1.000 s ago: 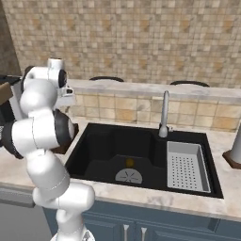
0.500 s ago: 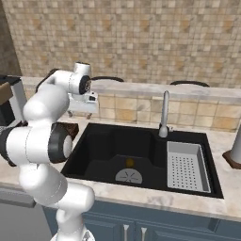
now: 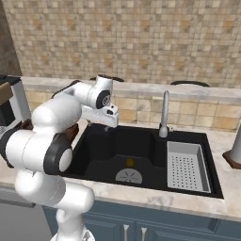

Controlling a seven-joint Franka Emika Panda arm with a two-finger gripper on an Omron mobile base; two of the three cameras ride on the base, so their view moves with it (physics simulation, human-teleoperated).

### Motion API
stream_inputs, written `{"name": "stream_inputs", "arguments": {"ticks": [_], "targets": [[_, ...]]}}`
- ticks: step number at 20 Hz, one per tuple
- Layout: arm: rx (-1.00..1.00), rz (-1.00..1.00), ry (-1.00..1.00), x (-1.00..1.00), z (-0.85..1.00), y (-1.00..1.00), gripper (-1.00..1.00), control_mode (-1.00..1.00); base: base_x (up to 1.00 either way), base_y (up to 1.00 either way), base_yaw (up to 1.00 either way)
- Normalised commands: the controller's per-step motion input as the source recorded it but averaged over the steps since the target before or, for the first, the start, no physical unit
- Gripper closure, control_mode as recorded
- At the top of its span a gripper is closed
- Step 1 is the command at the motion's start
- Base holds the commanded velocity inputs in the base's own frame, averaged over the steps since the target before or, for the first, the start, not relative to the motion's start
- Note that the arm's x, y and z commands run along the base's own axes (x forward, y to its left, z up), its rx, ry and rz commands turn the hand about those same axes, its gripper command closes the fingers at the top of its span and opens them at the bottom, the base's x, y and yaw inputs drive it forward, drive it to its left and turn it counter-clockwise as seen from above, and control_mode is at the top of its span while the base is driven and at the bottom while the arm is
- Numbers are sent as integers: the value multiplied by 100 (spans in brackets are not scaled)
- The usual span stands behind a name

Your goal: Pick up all produce items and place them in the sink. Turn on the sink faucet to wash them. Then turn the sink off and put them in the tray.

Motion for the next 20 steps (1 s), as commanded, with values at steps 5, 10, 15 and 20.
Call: {"name": "stream_inputs", "arguments": {"ticks": [5, 10, 15, 20], "targets": [[-6, -15, 0, 22, -35, -51, -100, -100, 0, 0, 0], [-8, -10, 0, 21, -49, -45, -100, -100, 0, 0, 0], [-3, -5, 0, 5, -61, -38, -100, -100, 0, 0, 0], [0, -1, 0, 14, -54, -25, -100, -100, 0, 0, 0]]}}
